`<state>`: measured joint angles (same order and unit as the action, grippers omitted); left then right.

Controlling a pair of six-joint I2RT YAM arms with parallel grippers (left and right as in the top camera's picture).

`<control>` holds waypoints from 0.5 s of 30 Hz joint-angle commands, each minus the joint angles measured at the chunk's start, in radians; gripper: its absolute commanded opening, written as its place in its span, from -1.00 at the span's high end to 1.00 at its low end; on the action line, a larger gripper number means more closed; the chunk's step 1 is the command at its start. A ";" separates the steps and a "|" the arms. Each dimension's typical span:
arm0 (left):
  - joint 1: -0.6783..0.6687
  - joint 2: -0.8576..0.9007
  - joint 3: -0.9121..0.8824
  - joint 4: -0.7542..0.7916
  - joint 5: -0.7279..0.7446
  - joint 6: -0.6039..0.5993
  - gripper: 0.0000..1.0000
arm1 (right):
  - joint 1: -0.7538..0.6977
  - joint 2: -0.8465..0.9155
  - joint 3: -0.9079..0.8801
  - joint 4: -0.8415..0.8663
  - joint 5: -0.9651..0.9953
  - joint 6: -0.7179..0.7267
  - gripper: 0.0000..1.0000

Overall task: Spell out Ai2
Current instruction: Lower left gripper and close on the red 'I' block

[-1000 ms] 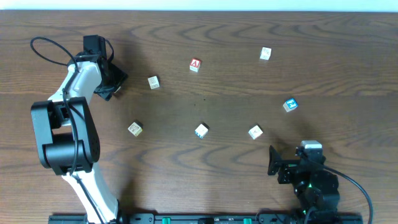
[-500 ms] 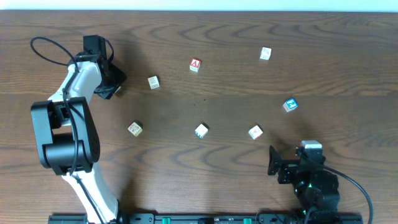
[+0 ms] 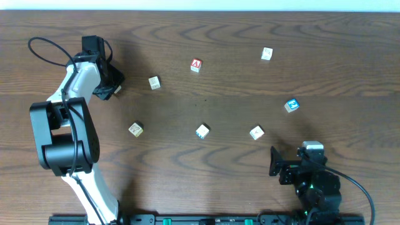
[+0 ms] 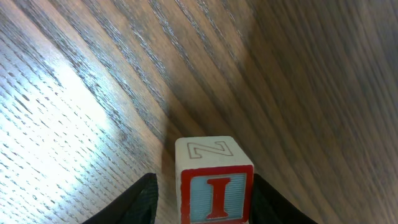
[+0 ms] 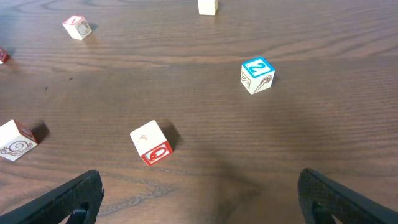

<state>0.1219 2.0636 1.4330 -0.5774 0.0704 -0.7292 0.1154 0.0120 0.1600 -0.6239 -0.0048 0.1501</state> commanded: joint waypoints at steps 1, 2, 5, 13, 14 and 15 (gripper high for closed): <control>0.004 0.009 0.015 -0.005 -0.022 0.012 0.08 | -0.008 -0.006 -0.006 0.000 -0.007 -0.006 -0.99; 0.004 0.009 0.015 -0.005 -0.022 0.011 0.12 | -0.008 -0.006 -0.006 0.000 -0.007 -0.006 -0.99; 0.004 0.009 0.015 -0.005 -0.022 0.012 0.21 | -0.008 -0.006 -0.006 0.000 -0.007 -0.006 -0.99; 0.004 0.009 0.015 -0.005 -0.022 0.011 0.29 | -0.008 -0.006 -0.006 0.000 -0.007 -0.006 -0.98; 0.004 0.009 0.015 -0.006 -0.022 0.012 0.30 | -0.008 -0.006 -0.006 0.000 -0.007 -0.006 -0.99; 0.004 0.009 0.015 -0.006 -0.022 0.012 0.31 | -0.008 -0.006 -0.006 0.000 -0.007 -0.006 -0.99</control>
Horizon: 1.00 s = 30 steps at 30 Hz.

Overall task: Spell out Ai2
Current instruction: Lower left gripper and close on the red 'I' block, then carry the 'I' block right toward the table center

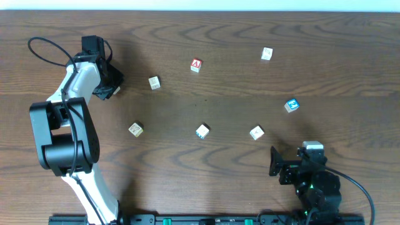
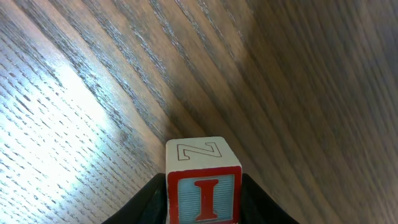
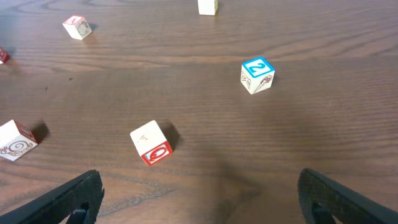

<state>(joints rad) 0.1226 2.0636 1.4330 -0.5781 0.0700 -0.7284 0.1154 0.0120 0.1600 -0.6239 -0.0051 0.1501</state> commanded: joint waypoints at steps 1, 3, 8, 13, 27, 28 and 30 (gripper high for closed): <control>0.003 0.009 0.015 -0.006 -0.021 0.011 0.31 | -0.008 -0.006 -0.006 0.000 -0.007 -0.006 -0.98; 0.003 0.009 0.015 -0.009 -0.021 0.011 0.31 | -0.008 -0.006 -0.006 0.000 -0.007 -0.006 -0.98; 0.003 0.009 0.016 -0.024 -0.022 0.049 0.40 | -0.008 -0.006 -0.006 0.000 -0.007 -0.006 -0.98; 0.003 0.008 0.032 -0.060 -0.022 0.105 0.50 | -0.008 -0.006 -0.006 0.000 -0.007 -0.006 -0.99; -0.166 0.008 0.369 -0.249 -0.090 0.322 0.89 | -0.008 -0.006 -0.006 0.000 -0.007 -0.006 -0.99; -0.210 0.008 0.387 -0.235 -0.100 0.351 0.88 | -0.008 -0.006 -0.006 0.000 -0.007 -0.006 -0.99; -0.296 0.008 0.399 -0.190 -0.111 0.413 0.88 | -0.008 -0.006 -0.006 0.000 -0.007 -0.006 -0.98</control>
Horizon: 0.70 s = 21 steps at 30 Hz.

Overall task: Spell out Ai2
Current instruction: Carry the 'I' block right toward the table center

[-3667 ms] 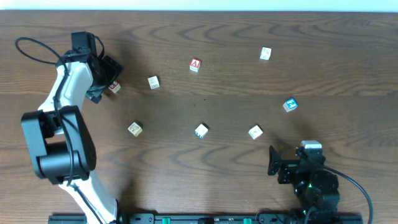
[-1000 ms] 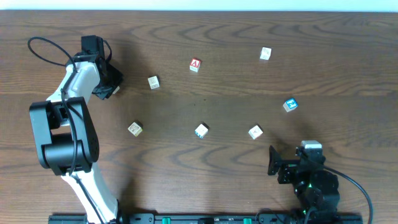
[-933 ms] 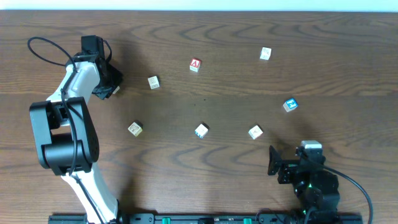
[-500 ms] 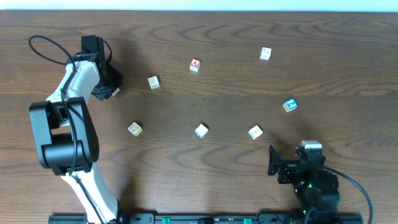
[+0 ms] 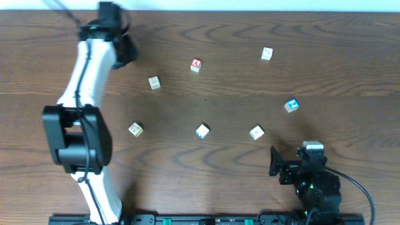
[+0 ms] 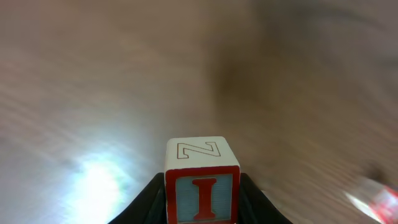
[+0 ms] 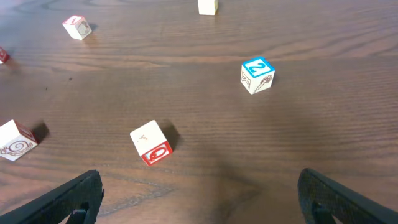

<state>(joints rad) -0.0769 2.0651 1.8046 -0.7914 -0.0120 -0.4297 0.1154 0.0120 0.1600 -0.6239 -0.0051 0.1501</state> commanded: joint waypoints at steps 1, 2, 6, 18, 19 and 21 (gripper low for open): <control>-0.129 0.007 0.027 0.042 -0.029 0.134 0.89 | -0.008 -0.006 -0.006 0.000 -0.007 -0.006 -0.99; -0.180 0.008 0.027 0.064 -0.028 0.160 0.88 | -0.008 -0.006 -0.006 0.000 -0.007 -0.006 -0.98; -0.274 0.008 0.027 0.075 -0.029 0.180 0.88 | -0.008 -0.006 -0.006 0.000 -0.007 -0.006 -0.99; -0.410 0.009 0.008 0.072 0.028 0.217 0.88 | -0.008 -0.006 -0.006 0.000 -0.007 -0.006 -0.98; -0.417 0.015 0.005 0.075 0.028 0.226 0.88 | -0.008 -0.006 -0.006 0.000 -0.007 -0.006 -0.99; -0.430 0.038 0.004 0.066 0.033 0.228 0.88 | -0.008 -0.006 -0.006 0.000 -0.007 -0.006 -0.98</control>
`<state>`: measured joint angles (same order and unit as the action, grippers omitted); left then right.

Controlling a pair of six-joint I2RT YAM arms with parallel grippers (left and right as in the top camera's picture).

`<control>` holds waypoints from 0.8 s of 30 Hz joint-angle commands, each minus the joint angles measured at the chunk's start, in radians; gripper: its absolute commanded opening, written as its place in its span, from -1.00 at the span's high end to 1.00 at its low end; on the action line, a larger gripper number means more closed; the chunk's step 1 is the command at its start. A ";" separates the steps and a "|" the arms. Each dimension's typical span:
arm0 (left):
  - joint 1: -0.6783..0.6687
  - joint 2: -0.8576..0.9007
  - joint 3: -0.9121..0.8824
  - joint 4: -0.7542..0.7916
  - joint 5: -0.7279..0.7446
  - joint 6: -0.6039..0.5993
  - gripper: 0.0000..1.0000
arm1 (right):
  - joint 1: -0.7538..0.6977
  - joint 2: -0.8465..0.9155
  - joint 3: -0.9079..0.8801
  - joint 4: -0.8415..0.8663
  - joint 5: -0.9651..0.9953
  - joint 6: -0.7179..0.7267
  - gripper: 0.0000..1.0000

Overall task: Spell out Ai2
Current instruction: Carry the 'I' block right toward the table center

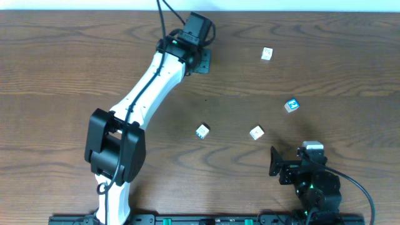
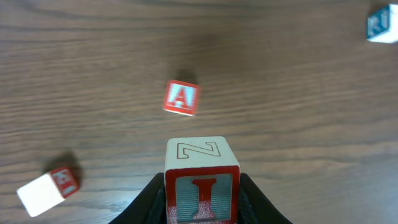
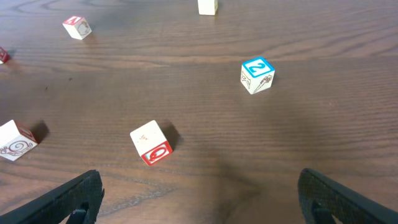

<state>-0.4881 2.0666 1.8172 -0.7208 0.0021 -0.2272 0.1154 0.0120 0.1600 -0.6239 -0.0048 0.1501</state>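
Note:
My left gripper point(image 2: 202, 190) is shut on the I block point(image 2: 202, 177), a white cube with a red-framed I toward the camera and a Z on top, held above the table. The red A block point(image 2: 181, 98) lies on the wood just ahead of it. In the overhead view the left gripper point(image 1: 200, 59) is at the back middle and covers the A block. The blue 2 block point(image 1: 290, 105) lies at the right, also in the right wrist view point(image 3: 257, 74). My right gripper point(image 3: 202, 202) rests open and empty at the front right.
Other letter blocks lie scattered: one at the back right point(image 1: 267, 54), two mid-table point(image 1: 202, 130) point(image 1: 256, 132), and a red-and-white one point(image 2: 46, 186) left of the held block. The left arm point(image 1: 147, 87) stretches diagonally across the table's left half.
My left arm has swung from the back left corner to the back middle, still holding the I block. The A block now lies just ahead of it. The right arm has not moved.
My left gripper first stood open around the I block at the table's left. Then it was shut on it. Later the block was off the wood at the back left corner, and now it hangs beside the A block.

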 commanded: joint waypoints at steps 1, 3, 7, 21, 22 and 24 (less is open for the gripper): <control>-0.024 0.049 -0.008 -0.012 0.031 0.025 0.88 | -0.008 -0.006 -0.006 0.000 -0.007 -0.006 -0.99; -0.037 0.090 -0.008 -0.027 0.074 0.023 0.88 | -0.008 -0.006 -0.006 0.000 -0.007 -0.006 -0.98; -0.058 0.144 -0.008 -0.036 0.109 -0.027 0.88 | -0.008 -0.006 -0.006 0.000 -0.007 -0.006 -0.98; -0.070 0.209 -0.008 -0.050 0.048 -0.206 0.88 | -0.008 -0.006 -0.006 0.000 -0.007 -0.006 -0.98; -0.071 0.209 -0.008 -0.062 0.041 -0.217 0.88 | -0.008 -0.006 -0.006 0.000 -0.007 -0.006 -0.98; -0.072 0.209 -0.008 -0.085 0.039 -0.224 0.88 | -0.008 -0.006 -0.006 0.000 -0.007 -0.006 -0.98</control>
<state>-0.5541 2.2520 1.8122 -0.7860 0.0727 -0.4023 0.1154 0.0120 0.1600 -0.6239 -0.0051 0.1501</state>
